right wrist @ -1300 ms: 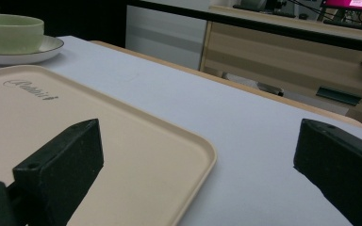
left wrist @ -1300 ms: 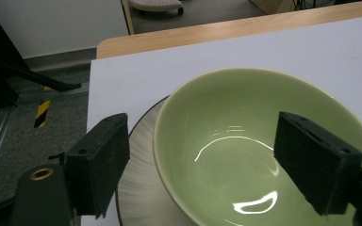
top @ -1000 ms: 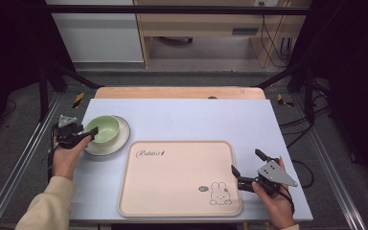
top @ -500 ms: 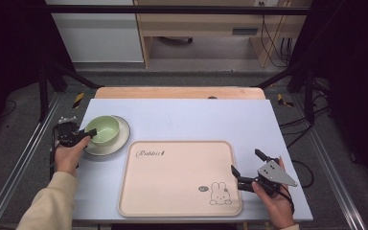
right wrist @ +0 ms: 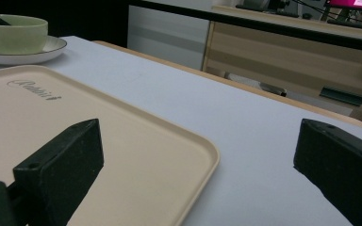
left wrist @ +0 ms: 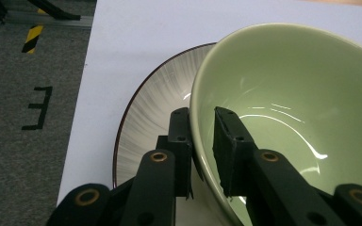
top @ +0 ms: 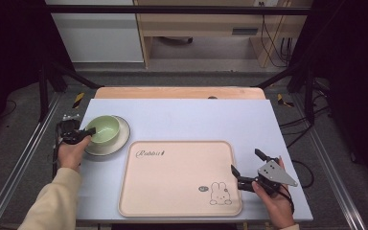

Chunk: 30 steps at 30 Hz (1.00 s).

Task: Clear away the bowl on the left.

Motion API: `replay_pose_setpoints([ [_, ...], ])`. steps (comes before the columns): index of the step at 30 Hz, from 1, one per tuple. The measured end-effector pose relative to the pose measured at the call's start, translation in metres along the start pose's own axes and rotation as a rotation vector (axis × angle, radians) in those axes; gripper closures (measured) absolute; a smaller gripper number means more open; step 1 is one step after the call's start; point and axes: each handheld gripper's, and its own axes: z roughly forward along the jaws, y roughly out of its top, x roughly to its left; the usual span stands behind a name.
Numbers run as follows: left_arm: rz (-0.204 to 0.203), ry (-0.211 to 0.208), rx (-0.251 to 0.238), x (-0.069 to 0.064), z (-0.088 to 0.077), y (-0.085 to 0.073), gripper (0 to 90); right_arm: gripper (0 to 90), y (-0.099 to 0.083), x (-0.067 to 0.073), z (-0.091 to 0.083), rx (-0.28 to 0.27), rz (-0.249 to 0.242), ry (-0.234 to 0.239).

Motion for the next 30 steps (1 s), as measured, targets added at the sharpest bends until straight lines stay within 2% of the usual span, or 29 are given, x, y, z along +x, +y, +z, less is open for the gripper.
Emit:
replay_pose_setpoints([
  [4, -0.004, -0.02, 0.0, 0.001, 0.0, 0.0, 81.8, 2.3, 0.0, 0.0, 0.0, -0.001, -0.003, 0.003],
  [6, 0.001, -0.004, 0.004, 0.001, -0.001, 0.0, 81.9, 2.2, 0.0, 0.0, 0.001, -0.001, -0.006, 0.004],
  [8, -0.013, -0.006, 0.002, 0.001, -0.004, -0.001, 82.8, 2.2, 0.001, 0.0, 0.001, -0.003, -0.01, 0.008],
  [9, -0.035, -0.016, -0.009, 0.001, -0.007, -0.002, 82.8, 2.2, 0.002, 0.0, 0.001, -0.007, -0.014, 0.01],
  [11, -0.009, -0.007, -0.02, -0.001, -0.011, -0.002, 83.4, 2.3, 0.003, 0.002, 0.001, -0.007, -0.021, 0.018],
  [13, 0.0, -0.01, -0.029, -0.002, -0.013, -0.004, 83.4, 2.3, 0.002, 0.004, 0.001, -0.004, -0.027, 0.021],
  [19, -0.027, -0.031, -0.041, -0.002, -0.015, -0.005, 83.1, 2.3, 0.002, 0.003, 0.002, 0.0, -0.029, 0.02],
  [30, -0.02, -0.051, -0.068, -0.007, -0.022, -0.003, 82.4, 2.3, 0.002, 0.003, 0.002, -0.001, -0.03, 0.017],
])
